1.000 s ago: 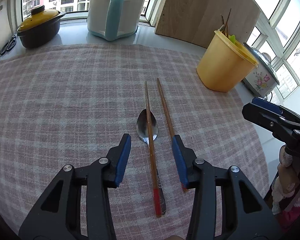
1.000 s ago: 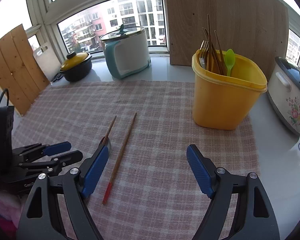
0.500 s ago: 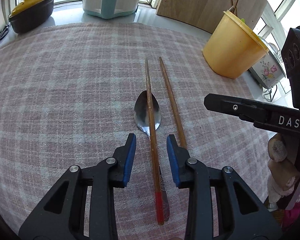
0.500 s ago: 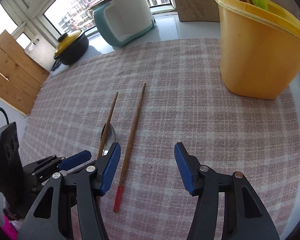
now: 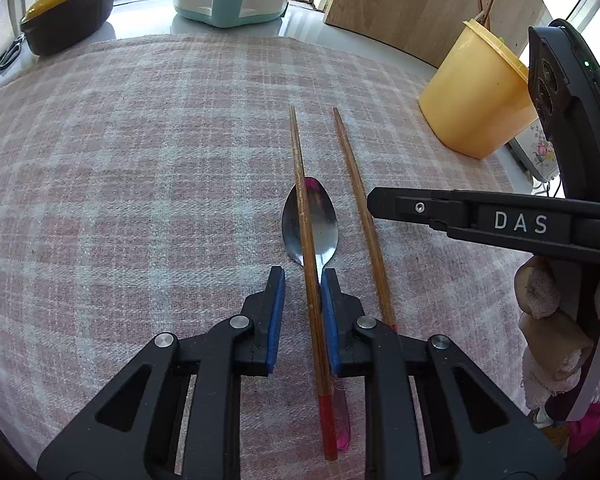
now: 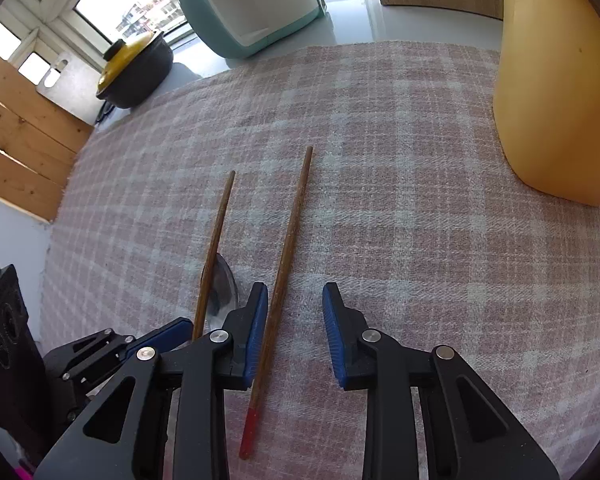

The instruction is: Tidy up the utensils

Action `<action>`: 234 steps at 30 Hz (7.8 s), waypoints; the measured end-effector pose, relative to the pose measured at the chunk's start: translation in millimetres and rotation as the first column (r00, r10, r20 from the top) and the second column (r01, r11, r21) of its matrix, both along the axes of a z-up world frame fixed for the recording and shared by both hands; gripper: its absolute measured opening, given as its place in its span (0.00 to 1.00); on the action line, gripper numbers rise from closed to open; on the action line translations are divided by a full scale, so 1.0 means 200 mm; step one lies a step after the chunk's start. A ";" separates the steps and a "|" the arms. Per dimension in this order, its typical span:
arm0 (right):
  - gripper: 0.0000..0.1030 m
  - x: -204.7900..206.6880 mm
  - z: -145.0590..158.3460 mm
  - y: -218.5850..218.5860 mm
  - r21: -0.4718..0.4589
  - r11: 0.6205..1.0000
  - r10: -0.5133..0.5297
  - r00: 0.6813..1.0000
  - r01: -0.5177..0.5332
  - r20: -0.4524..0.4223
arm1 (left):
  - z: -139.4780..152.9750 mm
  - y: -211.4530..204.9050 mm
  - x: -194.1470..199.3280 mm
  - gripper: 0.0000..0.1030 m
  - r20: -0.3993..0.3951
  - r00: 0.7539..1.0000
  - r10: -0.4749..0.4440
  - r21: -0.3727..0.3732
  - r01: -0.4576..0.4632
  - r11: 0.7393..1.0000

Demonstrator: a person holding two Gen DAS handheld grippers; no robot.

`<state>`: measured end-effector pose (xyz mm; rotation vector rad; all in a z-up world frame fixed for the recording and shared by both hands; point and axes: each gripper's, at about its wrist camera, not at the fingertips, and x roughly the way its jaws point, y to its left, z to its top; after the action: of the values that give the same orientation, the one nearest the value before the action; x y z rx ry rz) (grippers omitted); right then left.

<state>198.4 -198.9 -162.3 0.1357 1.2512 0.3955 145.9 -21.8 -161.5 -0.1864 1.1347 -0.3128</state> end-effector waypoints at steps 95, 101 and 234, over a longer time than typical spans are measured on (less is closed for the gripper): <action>0.05 -0.06 1.12 -0.82 0.008 0.986 -0.144 0.838 0.164 0.526 | 0.96 -0.52 0.41 0.04 0.400 0.915 -0.058 -0.165 0.134 0.977; 0.05 0.04 1.15 -0.88 0.011 0.986 -0.145 0.828 0.166 0.541 | 1.01 -0.60 0.54 0.04 0.405 0.913 -0.047 -0.193 0.135 0.972; 0.57 -0.21 0.16 0.18 -0.099 0.982 0.179 0.967 -0.163 0.180 | 0.33 0.71 -0.47 0.79 0.154 0.952 0.265 0.111 -0.283 0.953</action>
<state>157.2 -162.6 -130.9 -0.0807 1.0935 0.4931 52.3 119.3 -94.8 -0.2002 0.9742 -0.0018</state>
